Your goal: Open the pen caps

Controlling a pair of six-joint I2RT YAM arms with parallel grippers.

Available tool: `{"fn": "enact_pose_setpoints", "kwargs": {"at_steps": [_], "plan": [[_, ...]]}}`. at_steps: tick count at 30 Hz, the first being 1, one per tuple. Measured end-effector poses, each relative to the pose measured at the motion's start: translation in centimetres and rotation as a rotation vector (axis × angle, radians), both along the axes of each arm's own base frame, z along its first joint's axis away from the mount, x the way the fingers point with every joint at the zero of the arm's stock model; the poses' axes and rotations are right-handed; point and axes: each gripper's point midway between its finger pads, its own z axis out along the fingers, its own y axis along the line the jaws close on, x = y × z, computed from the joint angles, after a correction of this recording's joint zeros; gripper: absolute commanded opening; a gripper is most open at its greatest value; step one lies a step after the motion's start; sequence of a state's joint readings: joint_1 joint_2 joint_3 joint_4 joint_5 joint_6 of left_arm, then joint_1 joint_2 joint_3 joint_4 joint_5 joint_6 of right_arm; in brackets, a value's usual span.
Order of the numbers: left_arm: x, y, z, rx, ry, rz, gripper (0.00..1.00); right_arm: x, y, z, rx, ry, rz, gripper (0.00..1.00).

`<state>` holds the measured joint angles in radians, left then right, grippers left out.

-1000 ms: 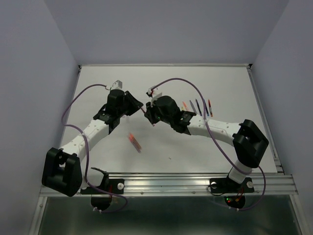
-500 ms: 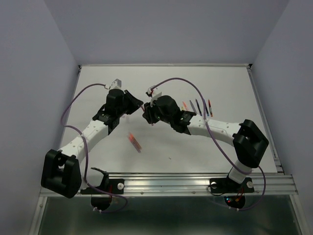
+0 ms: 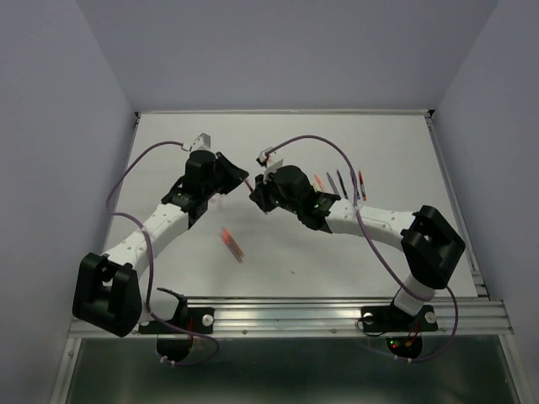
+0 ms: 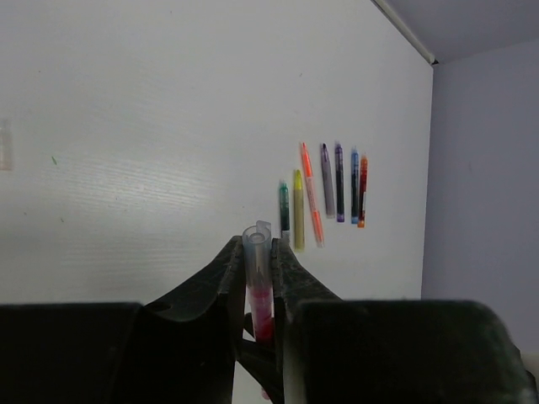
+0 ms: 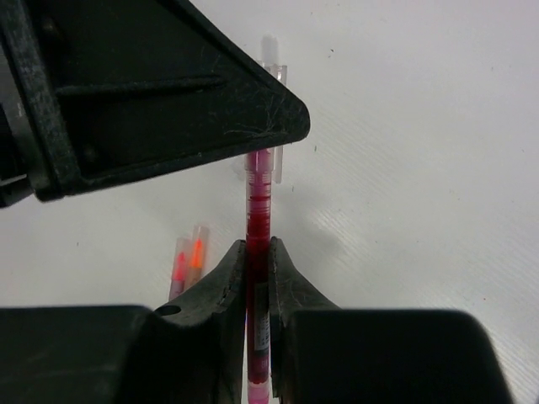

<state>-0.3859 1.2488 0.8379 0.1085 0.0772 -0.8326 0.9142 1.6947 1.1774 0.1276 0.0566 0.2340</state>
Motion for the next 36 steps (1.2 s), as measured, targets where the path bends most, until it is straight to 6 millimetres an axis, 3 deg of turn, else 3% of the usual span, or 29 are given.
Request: {"fn": "enact_pose_setpoints", "kwargs": {"at_steps": [3,4,7,9,13,18,22,26,29,31,33,36], "plan": [[1.7,0.4,-0.3,0.017,0.011,0.028,0.00,-1.1,-1.0,-1.6,0.008,0.053,0.025,0.01],[2.5,0.8,-0.2,0.021,0.005,0.050,0.00,-2.3,-1.6,-2.6,0.001,0.090,0.047,0.01],[6.5,4.3,0.4,0.039,-0.018,0.179,0.00,-5.7,-3.2,-5.5,-0.014,0.196,0.087,0.01],[7.9,5.6,0.8,0.042,-0.032,0.225,0.00,-7.3,-4.3,-6.9,-0.025,0.251,0.093,0.01],[9.0,6.9,1.1,0.051,-0.045,0.257,0.00,-8.0,-5.6,-7.4,-0.033,0.273,0.054,0.01],[8.4,6.5,0.0,0.070,-0.027,0.215,0.00,-4.9,-7.4,-7.6,-0.067,0.244,-0.093,0.05],[6.0,6.4,-4.8,0.107,0.083,0.181,0.00,0.0,-9.8,-9.3,-0.116,0.243,-0.255,0.09],[3.2,6.4,-9.2,0.159,0.209,0.157,0.00,3.6,-12.2,-11.4,-0.191,0.247,-0.382,0.15],[2.4,6.5,-10.6,0.188,0.255,0.154,0.00,5.0,-13.1,-12.4,-0.238,0.235,-0.431,0.22],[2.3,6.8,-11.3,0.207,0.274,0.163,0.00,5.6,-13.4,-12.8,-0.267,0.229,-0.452,0.34],[2.1,6.9,-12.1,0.226,0.294,0.167,0.00,6.0,-13.7,-13.2,-0.284,0.227,-0.464,0.38],[1.7,7.1,-13.1,0.258,0.324,0.174,0.00,6.4,-14.0,-13.5,-0.315,0.225,-0.478,0.53]]}}
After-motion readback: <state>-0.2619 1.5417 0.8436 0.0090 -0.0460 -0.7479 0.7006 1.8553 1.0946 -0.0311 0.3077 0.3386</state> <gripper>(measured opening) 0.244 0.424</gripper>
